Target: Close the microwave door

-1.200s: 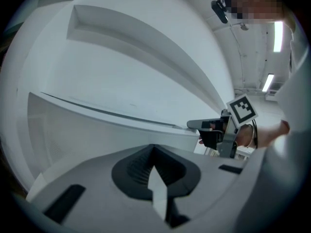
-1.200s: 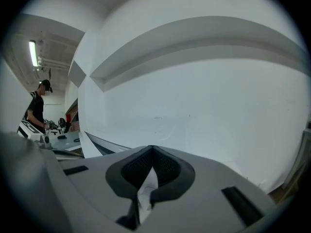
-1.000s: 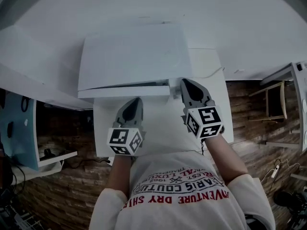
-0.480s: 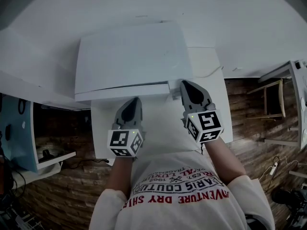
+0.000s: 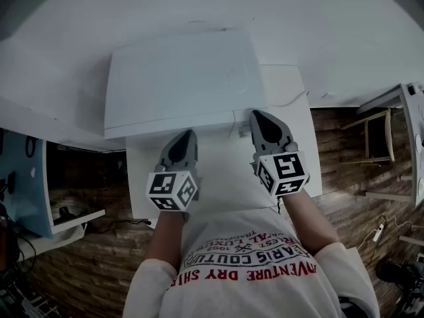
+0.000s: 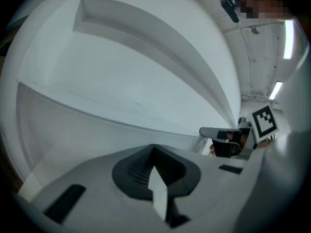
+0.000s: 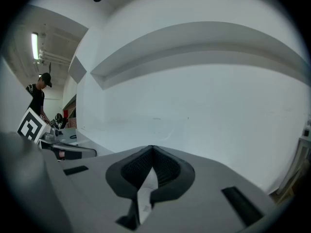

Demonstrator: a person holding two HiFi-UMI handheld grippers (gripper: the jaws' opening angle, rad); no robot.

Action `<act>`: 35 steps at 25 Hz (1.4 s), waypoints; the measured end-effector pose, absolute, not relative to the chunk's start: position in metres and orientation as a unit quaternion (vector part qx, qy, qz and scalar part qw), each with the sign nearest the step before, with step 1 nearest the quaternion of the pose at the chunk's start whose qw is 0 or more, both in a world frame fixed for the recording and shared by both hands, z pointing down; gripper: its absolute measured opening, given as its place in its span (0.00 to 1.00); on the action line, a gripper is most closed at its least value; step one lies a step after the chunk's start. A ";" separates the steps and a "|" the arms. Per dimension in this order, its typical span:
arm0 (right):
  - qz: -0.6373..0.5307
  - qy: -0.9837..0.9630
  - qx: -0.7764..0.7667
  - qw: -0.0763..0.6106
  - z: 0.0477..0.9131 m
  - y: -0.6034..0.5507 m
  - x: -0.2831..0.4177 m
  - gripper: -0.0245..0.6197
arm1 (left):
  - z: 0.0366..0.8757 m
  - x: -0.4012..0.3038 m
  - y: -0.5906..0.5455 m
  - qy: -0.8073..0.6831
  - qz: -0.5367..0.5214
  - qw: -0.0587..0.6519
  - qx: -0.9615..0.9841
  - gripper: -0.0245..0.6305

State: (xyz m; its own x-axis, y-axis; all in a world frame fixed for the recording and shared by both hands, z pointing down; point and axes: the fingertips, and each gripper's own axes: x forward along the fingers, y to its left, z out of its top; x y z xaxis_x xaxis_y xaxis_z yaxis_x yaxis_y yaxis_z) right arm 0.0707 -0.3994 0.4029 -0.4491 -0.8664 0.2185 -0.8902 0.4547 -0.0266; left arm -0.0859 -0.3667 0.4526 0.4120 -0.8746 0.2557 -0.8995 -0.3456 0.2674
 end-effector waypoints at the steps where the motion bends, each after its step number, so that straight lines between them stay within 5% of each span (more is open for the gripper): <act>1: 0.068 -0.848 0.518 0.087 0.403 -0.399 0.071 0.06 | 0.453 -0.086 -0.367 -0.542 0.035 0.185 0.819 0.03; 12: 0.095 -0.834 0.539 0.068 0.397 -0.394 0.070 0.05 | 0.402 -0.063 -0.347 -0.532 0.068 0.067 0.841 0.03; 20: 0.069 -0.847 0.527 0.026 0.390 -0.361 0.056 0.06 | 0.380 -0.062 -0.336 -0.534 0.031 0.074 0.842 0.03; 35: 0.069 -0.855 0.508 0.073 0.420 -0.340 0.045 0.05 | 0.392 -0.052 -0.325 -0.523 0.075 0.035 0.848 0.03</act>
State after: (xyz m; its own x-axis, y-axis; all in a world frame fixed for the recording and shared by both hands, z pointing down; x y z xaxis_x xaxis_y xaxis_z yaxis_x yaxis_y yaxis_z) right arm 0.0455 -0.3395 0.4200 -0.4725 -0.8593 0.1959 -0.8796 0.4737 -0.0438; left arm -0.0523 -0.3252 0.3917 0.4421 -0.8820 0.1632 -0.8924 -0.4508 -0.0189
